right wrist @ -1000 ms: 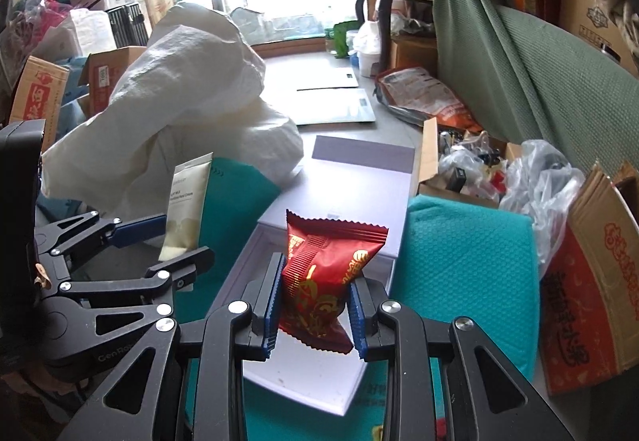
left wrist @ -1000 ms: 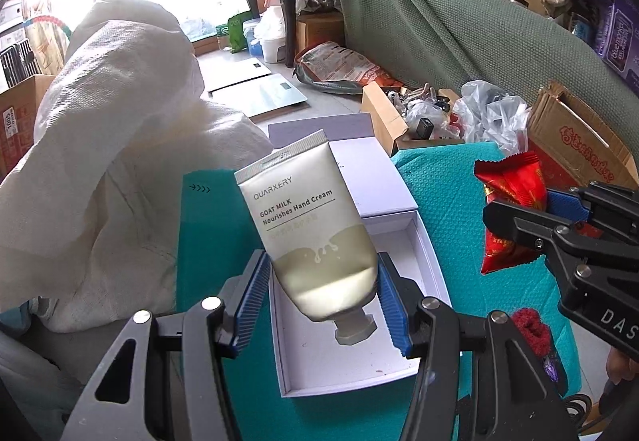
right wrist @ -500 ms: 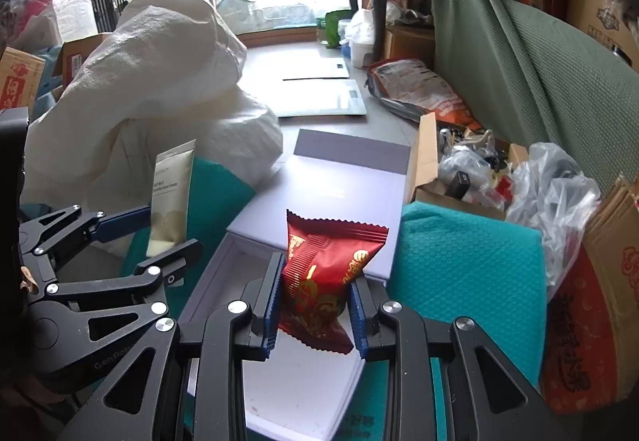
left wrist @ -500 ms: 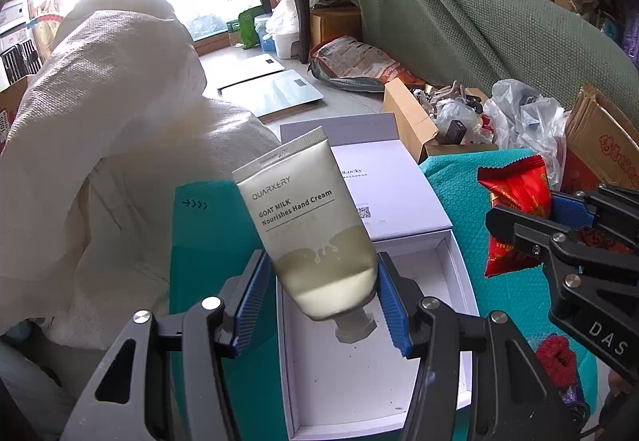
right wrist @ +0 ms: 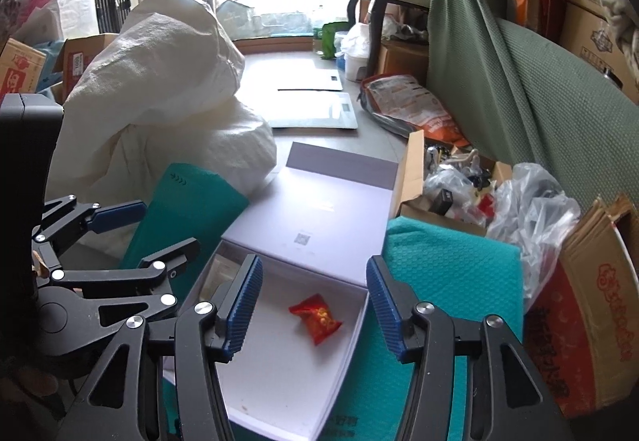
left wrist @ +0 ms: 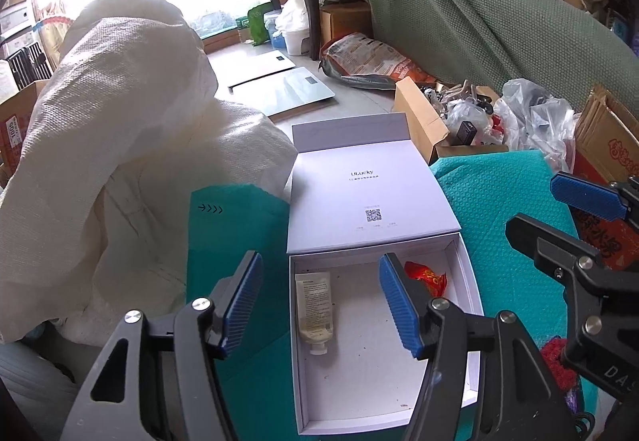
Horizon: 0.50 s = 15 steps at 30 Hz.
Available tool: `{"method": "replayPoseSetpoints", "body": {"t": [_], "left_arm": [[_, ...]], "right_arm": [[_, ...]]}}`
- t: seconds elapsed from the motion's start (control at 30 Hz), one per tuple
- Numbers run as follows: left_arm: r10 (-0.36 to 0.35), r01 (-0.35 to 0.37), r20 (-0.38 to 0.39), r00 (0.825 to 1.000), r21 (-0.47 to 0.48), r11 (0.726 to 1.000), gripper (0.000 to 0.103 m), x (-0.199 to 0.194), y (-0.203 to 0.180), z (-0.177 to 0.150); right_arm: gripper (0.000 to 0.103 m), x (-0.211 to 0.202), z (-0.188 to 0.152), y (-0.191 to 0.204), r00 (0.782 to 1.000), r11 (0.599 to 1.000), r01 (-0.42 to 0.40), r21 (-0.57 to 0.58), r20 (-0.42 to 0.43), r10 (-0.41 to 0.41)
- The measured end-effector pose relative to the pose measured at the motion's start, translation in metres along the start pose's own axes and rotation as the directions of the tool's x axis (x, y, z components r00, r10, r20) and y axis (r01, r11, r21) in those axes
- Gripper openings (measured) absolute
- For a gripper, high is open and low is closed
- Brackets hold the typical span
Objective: Organize soft objects
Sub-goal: 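Open left tool over the white box while right tool releases the candy into it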
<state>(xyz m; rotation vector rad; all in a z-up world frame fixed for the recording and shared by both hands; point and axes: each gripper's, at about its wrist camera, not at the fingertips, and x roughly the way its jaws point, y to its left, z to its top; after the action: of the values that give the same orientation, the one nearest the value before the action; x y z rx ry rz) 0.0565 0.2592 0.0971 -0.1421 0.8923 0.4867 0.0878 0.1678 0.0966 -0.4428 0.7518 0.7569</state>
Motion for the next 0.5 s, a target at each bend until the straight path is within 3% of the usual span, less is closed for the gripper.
{"method": "replayPoseSetpoints", "body": {"t": [0.5], "left_arm": [[-0.037,0.038,0.035,0.999,-0.024,0.999,0.060,-0.069,-0.006,0.005]], "right_arm": [[0.054,-0.069,0.004,-0.001,0.998,1.000,0.014,0.002,0.060,-0.014]]}}
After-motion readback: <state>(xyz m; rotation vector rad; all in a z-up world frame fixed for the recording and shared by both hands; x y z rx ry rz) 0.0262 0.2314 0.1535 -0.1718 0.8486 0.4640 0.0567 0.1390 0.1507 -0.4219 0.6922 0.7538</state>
